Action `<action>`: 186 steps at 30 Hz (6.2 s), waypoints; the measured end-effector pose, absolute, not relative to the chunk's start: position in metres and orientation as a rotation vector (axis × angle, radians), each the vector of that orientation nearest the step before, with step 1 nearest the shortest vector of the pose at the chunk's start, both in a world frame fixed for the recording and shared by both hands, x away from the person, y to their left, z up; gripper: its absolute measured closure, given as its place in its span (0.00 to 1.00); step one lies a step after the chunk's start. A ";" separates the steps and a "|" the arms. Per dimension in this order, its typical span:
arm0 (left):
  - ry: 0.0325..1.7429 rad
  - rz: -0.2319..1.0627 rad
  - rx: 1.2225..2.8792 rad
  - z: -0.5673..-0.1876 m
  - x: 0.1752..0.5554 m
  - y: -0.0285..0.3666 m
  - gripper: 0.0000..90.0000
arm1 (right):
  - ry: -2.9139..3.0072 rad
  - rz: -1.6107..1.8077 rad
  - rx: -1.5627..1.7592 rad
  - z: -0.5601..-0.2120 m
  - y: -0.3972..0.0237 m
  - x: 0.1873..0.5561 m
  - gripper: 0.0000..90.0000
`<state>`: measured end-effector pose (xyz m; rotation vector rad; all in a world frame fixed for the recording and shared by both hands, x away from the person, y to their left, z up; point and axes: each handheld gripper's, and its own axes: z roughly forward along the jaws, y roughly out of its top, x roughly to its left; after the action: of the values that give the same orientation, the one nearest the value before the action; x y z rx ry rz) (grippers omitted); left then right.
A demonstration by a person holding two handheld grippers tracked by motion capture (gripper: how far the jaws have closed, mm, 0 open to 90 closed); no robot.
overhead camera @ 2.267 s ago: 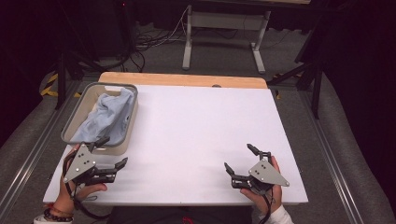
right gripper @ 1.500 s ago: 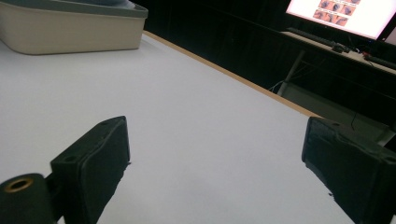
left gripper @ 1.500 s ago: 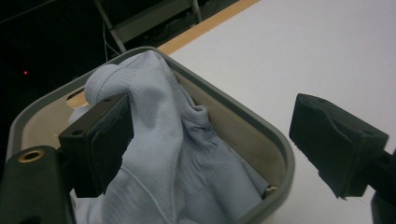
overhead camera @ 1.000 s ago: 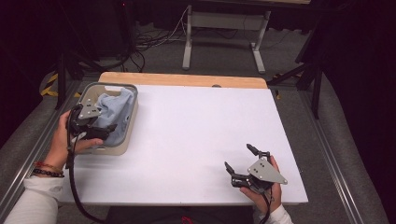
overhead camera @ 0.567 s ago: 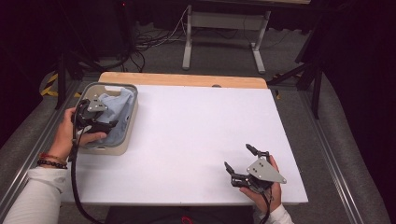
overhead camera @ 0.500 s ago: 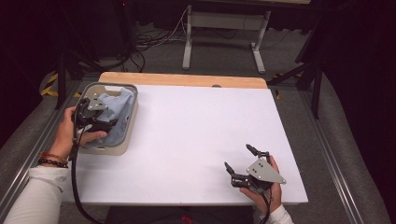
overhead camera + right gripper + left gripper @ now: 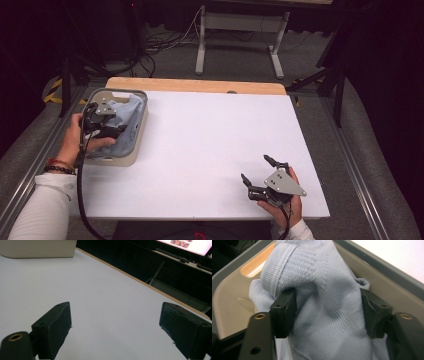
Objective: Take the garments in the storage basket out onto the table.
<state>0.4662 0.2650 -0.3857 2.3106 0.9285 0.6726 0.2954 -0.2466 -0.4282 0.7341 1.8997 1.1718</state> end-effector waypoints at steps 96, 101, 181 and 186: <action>0.921 0.828 1.890 -0.332 0.444 0.291 0.91 | 1.922 1.144 0.726 -0.430 -0.247 0.298 0.13; 0.916 0.847 1.884 -0.325 0.443 0.288 0.91 | 1.924 1.142 0.725 -0.430 -0.247 0.298 0.13; 0.507 0.783 1.854 -0.230 0.398 0.145 0.91 | 1.898 1.161 0.725 -0.427 -0.250 0.295 0.14; 0.475 0.753 1.863 -0.231 0.395 0.131 0.91 | 1.898 1.160 0.724 -0.427 -0.250 0.295 0.14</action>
<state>0.3954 0.1313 -0.2310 1.8634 0.4755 0.7528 0.2953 -0.2499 -0.4272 0.7240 1.8982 1.1597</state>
